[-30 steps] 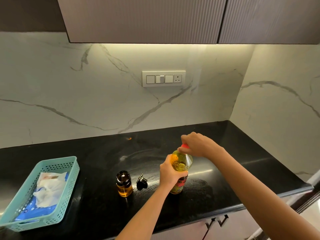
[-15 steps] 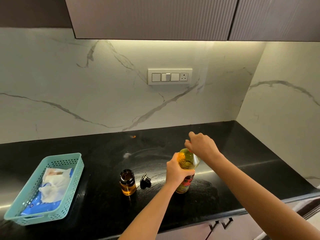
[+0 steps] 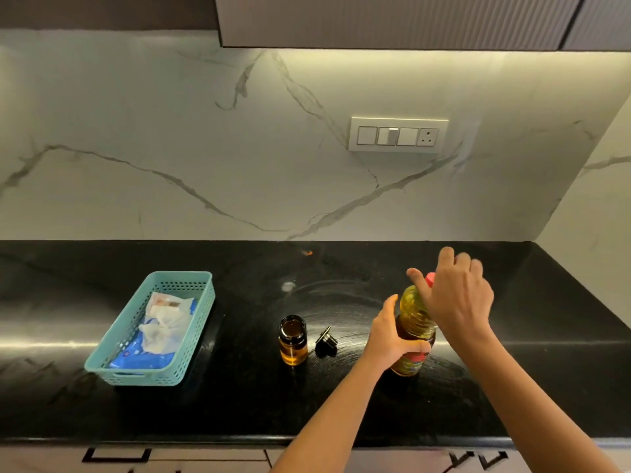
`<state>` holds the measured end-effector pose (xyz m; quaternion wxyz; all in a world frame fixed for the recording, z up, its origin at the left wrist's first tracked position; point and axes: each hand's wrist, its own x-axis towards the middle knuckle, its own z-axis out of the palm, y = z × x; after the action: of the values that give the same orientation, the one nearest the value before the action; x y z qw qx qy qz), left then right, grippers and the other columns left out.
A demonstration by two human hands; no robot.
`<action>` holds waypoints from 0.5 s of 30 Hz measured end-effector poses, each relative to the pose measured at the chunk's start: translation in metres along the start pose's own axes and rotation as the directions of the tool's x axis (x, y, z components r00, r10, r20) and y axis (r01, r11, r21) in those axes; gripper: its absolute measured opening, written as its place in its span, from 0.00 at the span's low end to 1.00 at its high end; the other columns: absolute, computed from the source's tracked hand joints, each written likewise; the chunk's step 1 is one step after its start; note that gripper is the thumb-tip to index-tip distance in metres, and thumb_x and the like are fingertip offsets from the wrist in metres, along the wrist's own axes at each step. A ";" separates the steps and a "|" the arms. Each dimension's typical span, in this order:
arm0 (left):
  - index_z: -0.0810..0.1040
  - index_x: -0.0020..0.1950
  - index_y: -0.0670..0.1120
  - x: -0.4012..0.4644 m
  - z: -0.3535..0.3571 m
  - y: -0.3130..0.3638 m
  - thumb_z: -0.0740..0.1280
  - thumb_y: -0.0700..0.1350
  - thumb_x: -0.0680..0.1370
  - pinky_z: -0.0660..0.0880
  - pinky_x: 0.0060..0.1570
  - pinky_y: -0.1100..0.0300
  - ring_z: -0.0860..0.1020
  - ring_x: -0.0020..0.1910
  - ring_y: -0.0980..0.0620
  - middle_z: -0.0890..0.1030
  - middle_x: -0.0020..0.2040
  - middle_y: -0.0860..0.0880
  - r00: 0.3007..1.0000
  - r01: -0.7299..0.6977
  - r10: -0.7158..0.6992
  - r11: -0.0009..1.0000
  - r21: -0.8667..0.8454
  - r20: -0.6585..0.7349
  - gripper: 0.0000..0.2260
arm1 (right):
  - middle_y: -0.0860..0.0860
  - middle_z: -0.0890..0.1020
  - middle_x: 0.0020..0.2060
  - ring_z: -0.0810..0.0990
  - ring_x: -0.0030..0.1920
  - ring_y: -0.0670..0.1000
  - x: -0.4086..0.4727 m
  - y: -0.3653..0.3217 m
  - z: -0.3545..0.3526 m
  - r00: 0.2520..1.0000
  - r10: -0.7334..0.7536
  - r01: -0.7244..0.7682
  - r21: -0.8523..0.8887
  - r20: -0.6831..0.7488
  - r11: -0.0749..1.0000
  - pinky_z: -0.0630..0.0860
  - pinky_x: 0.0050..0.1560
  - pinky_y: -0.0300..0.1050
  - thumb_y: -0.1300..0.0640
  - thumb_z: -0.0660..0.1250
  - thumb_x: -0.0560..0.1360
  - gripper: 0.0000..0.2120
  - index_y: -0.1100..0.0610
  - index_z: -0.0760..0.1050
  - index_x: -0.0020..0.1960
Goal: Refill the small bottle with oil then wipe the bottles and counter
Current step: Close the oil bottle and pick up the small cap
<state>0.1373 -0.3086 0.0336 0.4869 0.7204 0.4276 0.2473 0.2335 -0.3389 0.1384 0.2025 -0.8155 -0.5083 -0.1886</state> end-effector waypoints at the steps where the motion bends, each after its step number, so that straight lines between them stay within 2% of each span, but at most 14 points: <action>1: 0.56 0.74 0.51 -0.006 -0.008 -0.004 0.69 0.68 0.53 0.64 0.68 0.53 0.64 0.71 0.50 0.65 0.73 0.48 1.000 0.005 -0.005 1.000 0.022 0.001 0.53 | 0.60 0.78 0.45 0.76 0.44 0.58 -0.005 -0.003 0.001 0.996 -0.060 0.067 0.101 -0.069 0.993 0.74 0.34 0.47 0.45 0.66 0.73 0.22 0.63 0.72 0.55; 3: 0.55 0.75 0.50 -0.021 -0.029 -0.017 0.73 0.63 0.59 0.61 0.72 0.57 0.61 0.73 0.53 0.62 0.75 0.49 0.998 -0.044 0.048 0.996 0.076 -0.048 0.50 | 0.59 0.77 0.46 0.75 0.45 0.56 -0.016 -0.015 0.008 0.971 -0.164 0.211 0.303 -0.173 0.929 0.73 0.33 0.44 0.54 0.69 0.73 0.15 0.63 0.74 0.53; 6: 0.61 0.72 0.49 -0.053 -0.076 -0.049 0.75 0.56 0.67 0.55 0.67 0.76 0.61 0.68 0.64 0.66 0.69 0.55 0.942 -0.154 0.207 0.966 0.209 -0.265 0.39 | 0.56 0.77 0.44 0.74 0.43 0.51 -0.038 -0.039 0.033 0.947 -0.271 0.321 0.484 -0.173 0.814 0.72 0.39 0.41 0.64 0.68 0.72 0.08 0.62 0.74 0.50; 8: 0.65 0.70 0.48 -0.071 -0.108 -0.078 0.76 0.57 0.64 0.56 0.65 0.76 0.62 0.66 0.63 0.66 0.65 0.57 0.862 -0.124 0.229 0.960 0.250 -0.451 0.39 | 0.53 0.76 0.43 0.74 0.43 0.51 -0.050 -0.053 0.065 0.950 -0.313 0.266 0.542 -0.007 0.797 0.71 0.42 0.39 0.66 0.67 0.72 0.07 0.62 0.73 0.49; 10: 0.64 0.70 0.48 -0.080 -0.132 -0.106 0.79 0.56 0.60 0.60 0.66 0.67 0.63 0.66 0.58 0.65 0.65 0.55 0.824 -0.014 0.125 0.979 0.202 -0.553 0.43 | 0.52 0.75 0.44 0.75 0.45 0.51 -0.056 -0.065 0.102 0.916 -0.271 0.053 0.581 0.294 0.812 0.67 0.43 0.37 0.64 0.65 0.73 0.07 0.62 0.73 0.51; 12: 0.60 0.72 0.49 -0.081 -0.145 -0.127 0.80 0.55 0.58 0.63 0.67 0.59 0.62 0.69 0.53 0.64 0.68 0.52 0.868 0.096 -0.019 0.987 0.131 -0.496 0.47 | 0.54 0.77 0.49 0.75 0.48 0.51 -0.061 -0.073 0.138 0.802 -0.192 -0.161 0.515 0.565 0.842 0.67 0.45 0.36 0.61 0.66 0.74 0.11 0.62 0.73 0.56; 15: 0.56 0.74 0.51 -0.073 -0.151 -0.147 0.80 0.56 0.58 0.60 0.71 0.56 0.60 0.72 0.53 0.61 0.72 0.51 0.932 0.160 -0.118 0.982 0.098 -0.343 0.51 | 0.56 0.77 0.58 0.76 0.55 0.52 -0.070 -0.084 0.174 0.671 -0.129 -0.286 0.415 0.730 0.864 0.71 0.52 0.39 0.58 0.70 0.72 0.19 0.61 0.71 0.61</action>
<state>-0.0718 -0.2736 -0.0349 0.3775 0.6645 0.5688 0.3040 0.1463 -0.2673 -0.0333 0.1910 -0.7620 -0.5393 0.3032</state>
